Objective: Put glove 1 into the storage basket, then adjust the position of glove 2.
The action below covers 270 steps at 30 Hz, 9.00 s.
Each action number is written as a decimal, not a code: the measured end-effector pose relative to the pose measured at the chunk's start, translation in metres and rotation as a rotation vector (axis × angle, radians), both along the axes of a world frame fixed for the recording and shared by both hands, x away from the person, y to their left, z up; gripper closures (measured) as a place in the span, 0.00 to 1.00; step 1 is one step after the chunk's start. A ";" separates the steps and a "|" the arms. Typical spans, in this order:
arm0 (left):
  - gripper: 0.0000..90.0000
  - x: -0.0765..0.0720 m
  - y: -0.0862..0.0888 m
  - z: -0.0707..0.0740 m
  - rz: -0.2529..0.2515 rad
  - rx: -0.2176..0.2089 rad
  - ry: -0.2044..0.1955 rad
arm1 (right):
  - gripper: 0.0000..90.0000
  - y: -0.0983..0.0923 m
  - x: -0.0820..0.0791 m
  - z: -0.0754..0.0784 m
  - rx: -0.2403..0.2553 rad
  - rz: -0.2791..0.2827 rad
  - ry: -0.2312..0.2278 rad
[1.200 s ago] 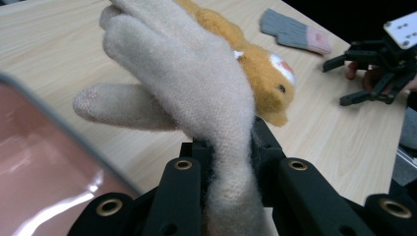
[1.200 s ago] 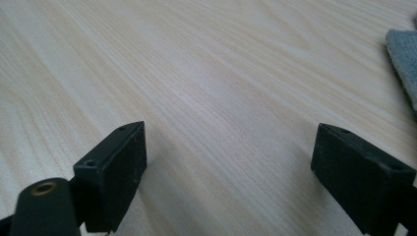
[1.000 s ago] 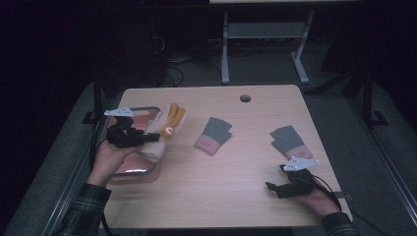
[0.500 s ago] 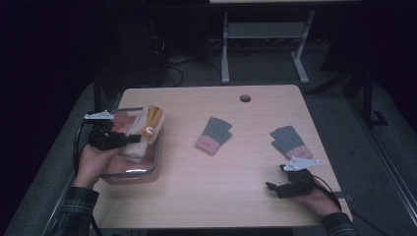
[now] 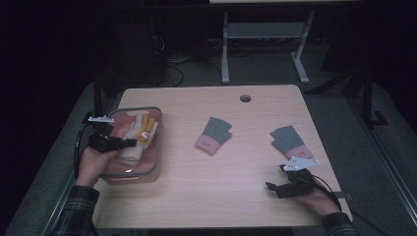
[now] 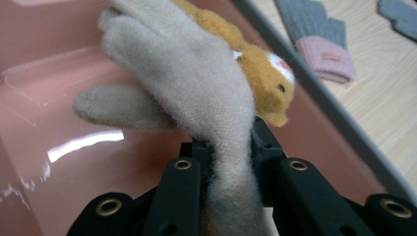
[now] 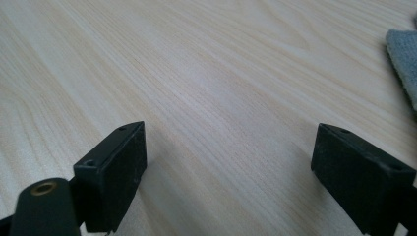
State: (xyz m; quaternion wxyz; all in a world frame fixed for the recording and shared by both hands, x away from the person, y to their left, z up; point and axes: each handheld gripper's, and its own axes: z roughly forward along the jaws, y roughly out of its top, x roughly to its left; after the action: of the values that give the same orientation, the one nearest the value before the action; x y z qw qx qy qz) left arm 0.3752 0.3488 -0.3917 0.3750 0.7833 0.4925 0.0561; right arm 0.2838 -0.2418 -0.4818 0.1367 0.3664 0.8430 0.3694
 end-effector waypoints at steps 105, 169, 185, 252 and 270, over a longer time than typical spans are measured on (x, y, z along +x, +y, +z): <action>0.23 -0.065 -0.210 -0.062 -0.431 0.127 -0.111 | 0.34 -0.003 0.004 0.008 -0.016 -0.019 0.029; 0.14 -0.071 -0.196 -0.086 -0.443 0.153 -0.253 | 1.00 -0.030 0.052 0.023 -0.066 -0.038 0.032; 0.14 -0.071 -0.196 -0.086 -0.443 0.154 -0.253 | 1.00 0.023 0.033 0.032 -0.121 0.132 0.006; 0.14 -0.070 -0.197 -0.086 -0.437 0.155 -0.254 | 0.66 -0.023 0.065 0.027 0.044 -0.108 -0.044; 0.14 -0.070 -0.196 -0.085 -0.437 0.159 -0.250 | 0.30 -0.039 0.074 0.001 -0.001 -0.185 -0.017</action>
State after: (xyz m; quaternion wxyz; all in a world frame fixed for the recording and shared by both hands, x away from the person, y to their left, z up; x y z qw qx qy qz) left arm 0.3052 0.1527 -0.4771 0.3736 0.8850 0.2556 0.1088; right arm 0.3581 -0.2807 -0.4811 0.1776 0.4397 0.8045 0.3578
